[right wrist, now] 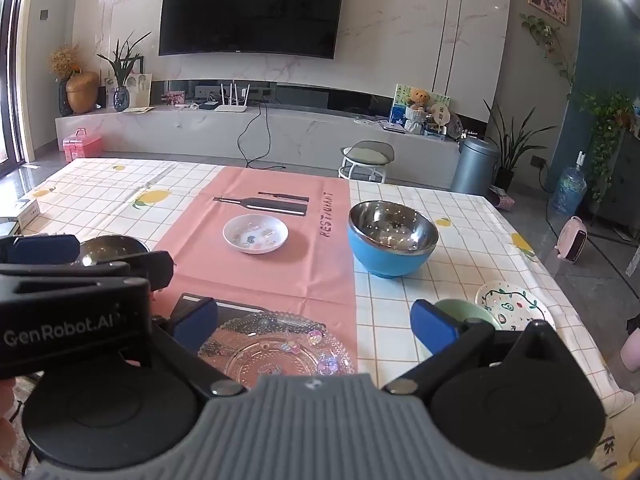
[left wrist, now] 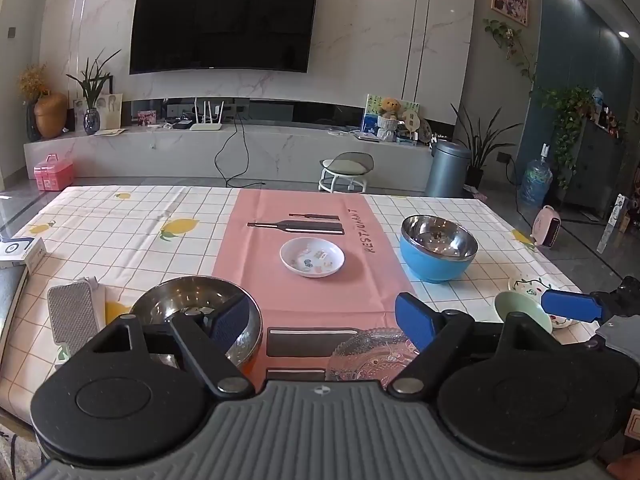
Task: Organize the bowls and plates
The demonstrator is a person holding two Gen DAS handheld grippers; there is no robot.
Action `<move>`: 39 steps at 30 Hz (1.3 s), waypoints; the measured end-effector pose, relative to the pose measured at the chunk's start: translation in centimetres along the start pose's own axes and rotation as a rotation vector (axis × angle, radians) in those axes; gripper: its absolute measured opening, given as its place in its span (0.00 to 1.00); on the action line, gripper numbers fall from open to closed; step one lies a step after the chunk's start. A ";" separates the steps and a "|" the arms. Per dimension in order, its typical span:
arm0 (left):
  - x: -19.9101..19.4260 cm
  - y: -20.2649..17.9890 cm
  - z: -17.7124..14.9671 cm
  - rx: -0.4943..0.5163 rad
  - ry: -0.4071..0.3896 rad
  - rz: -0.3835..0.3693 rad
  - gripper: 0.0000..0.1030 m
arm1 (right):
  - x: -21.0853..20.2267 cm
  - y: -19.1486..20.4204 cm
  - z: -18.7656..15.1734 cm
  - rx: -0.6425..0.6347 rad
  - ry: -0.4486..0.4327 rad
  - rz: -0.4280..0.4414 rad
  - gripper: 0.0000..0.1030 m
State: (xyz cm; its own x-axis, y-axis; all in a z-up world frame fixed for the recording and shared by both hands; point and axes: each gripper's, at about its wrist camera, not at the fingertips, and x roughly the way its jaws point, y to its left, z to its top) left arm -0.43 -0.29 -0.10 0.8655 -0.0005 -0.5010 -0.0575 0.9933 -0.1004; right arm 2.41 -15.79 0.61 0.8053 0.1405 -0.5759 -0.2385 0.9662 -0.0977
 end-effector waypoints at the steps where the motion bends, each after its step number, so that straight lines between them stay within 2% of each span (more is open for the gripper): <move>1: -0.1 -0.1 -0.1 0.000 0.001 0.001 0.94 | 0.0 0.0 0.1 0.000 0.001 0.000 0.97; 13: 0.3 0.6 0.3 0.004 0.009 0.006 0.94 | 0.0 0.2 -0.4 -0.002 0.000 0.003 0.97; 22: 0.0 0.3 0.3 0.043 -0.021 0.026 0.94 | 0.2 0.2 -0.3 0.000 0.007 0.010 0.97; 29: -0.2 0.4 0.5 0.034 -0.023 0.009 0.94 | 0.0 0.2 -0.2 -0.006 -0.002 0.006 0.97; 39: -0.4 0.2 1.4 0.093 -0.028 0.032 0.94 | -0.3 0.4 -0.2 -0.008 -0.008 0.016 0.97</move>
State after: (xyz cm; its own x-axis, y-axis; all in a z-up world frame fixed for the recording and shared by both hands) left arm -0.13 0.10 1.26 0.8774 0.0331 -0.4787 -0.0396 0.9992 -0.0035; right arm 1.98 -15.45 0.61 0.8058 0.1578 -0.5708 -0.2557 0.9621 -0.0950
